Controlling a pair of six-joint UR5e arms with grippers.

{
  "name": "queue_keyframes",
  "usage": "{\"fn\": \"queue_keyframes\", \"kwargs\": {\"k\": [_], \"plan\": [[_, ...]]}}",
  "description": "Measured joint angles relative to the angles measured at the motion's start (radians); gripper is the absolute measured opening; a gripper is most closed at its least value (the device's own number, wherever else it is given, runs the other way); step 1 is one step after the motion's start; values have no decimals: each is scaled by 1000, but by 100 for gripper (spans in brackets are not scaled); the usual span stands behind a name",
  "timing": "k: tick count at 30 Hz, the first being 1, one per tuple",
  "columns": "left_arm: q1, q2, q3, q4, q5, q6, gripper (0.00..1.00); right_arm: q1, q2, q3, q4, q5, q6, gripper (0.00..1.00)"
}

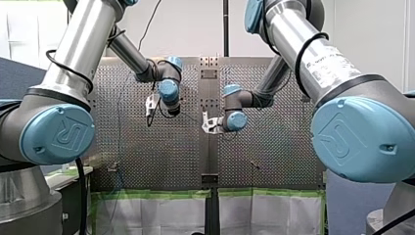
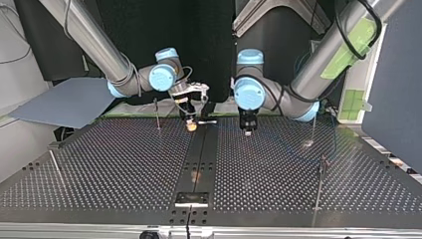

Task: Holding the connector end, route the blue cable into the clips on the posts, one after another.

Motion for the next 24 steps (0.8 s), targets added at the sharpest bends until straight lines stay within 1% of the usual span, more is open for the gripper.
{"fn": "queue_keyframes", "kwargs": {"k": [4, 6, 10, 14, 17, 21, 22, 24], "plan": [[-7, -1, -38, 44, -1, -1, 0, -10, 3, 27, -38, 0, 9, 0], [-12, -1, -61, 68, -2, -1, 0, -15, 3, 45, -59, -1, 18, 0], [-21, -1, -99, 111, -3, 0, 0, -20, 5, 81, -100, -3, 37, 0], [-31, -4, -117, 148, -7, 0, 0, -21, 6, 122, -144, -4, 50, 0], [-39, -22, -121, 177, -12, 2, 0, -23, 6, 150, -173, -6, 67, 0], [-55, -65, -122, 222, -7, 1, 0, -30, 7, 193, -217, -17, 104, 0], [-59, -75, -122, 232, -6, -1, 0, -31, 7, 203, -226, -18, 108, 0], [-67, -98, -122, 256, -7, -7, 0, -35, 7, 226, -249, -20, 110, 0]]}}
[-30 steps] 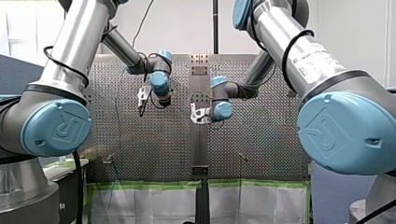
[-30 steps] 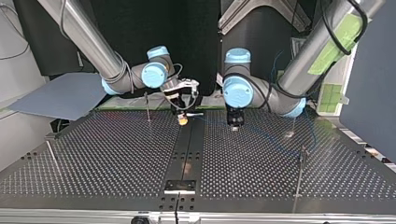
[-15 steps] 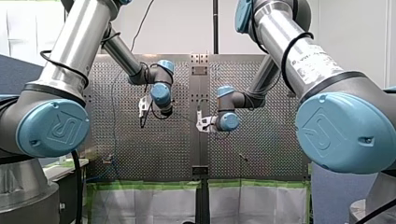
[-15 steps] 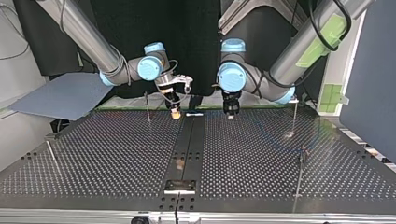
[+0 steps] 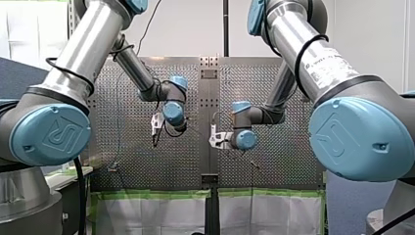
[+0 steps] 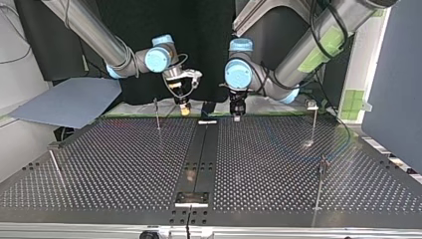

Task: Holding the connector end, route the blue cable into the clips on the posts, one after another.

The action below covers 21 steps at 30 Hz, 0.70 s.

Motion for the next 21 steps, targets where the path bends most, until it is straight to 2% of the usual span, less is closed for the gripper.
{"fn": "queue_keyframes", "kwargs": {"k": [9, 17, 21], "plan": [[-32, -87, 0, 51, -18, -16, 0, -28, 2, 78, -87, 0, -5, 0], [-63, -97, -4, 67, -41, -25, 0, -57, 6, 120, -168, -3, -2, 0], [-77, -98, -20, 98, -46, -34, 0, -68, 28, 128, -211, -4, -5, 0]]}}
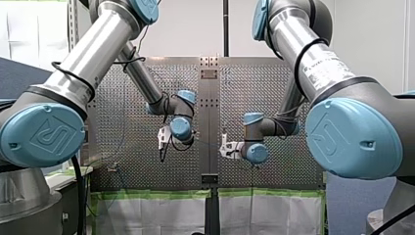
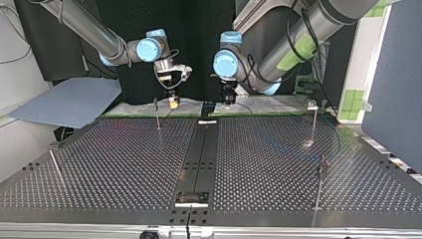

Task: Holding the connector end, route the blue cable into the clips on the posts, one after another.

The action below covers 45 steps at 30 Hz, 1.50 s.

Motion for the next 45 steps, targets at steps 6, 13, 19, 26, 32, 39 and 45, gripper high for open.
{"fn": "queue_keyframes", "kwargs": {"k": [6, 13, 19, 26, 32, 39, 45], "plan": [[-11, -1, -9, 20, -5, -3, 0, -7, 46, 2, -60, 1, -16, 0], [-34, -42, -10, 38, -6, -5, 0, -14, 61, 12, -135, 5, -26, 0], [-63, -101, -10, 92, -8, -32, 0, -32, 62, 61, -200, 15, -28, 0], [-86, -161, -10, 161, -7, -42, 0, -51, 62, 133, -271, 34, -25, 0], [-115, -199, -10, 218, -4, -56, 0, -67, 62, 189, -294, 46, -23, 0], [-147, -206, -10, 270, -13, -71, 0, -94, 63, 247, -318, 63, -22, 0], [-174, -216, -10, 291, -13, -82, 0, -119, 64, 256, -339, 57, -21, 0]]}}
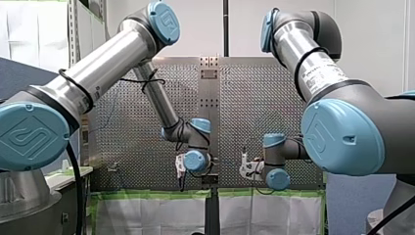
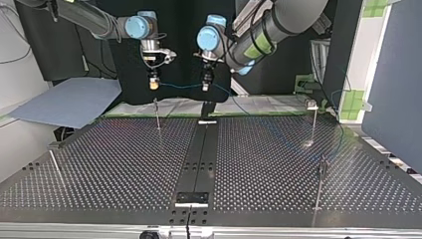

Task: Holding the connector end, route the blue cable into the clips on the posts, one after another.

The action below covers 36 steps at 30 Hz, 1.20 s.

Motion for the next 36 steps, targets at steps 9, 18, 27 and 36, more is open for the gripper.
{"fn": "queue_keyframes", "kwargs": {"k": [9, 18, 27, 36], "plan": [[-21, -80, 0, 71, 8, -19, 0, -27, 19, 1, -24, -18, 5, 0], [-33, -94, 0, 95, -14, -20, 0, -61, 78, 1, -42, -27, 3, 0], [-43, -106, 1, 112, -21, -7, 0, -123, 85, 10, -61, -46, -15, 0], [-86, -178, 59, 70, -33, -2, 0, -213, 86, 17, -51, -130, -84, 0]]}}
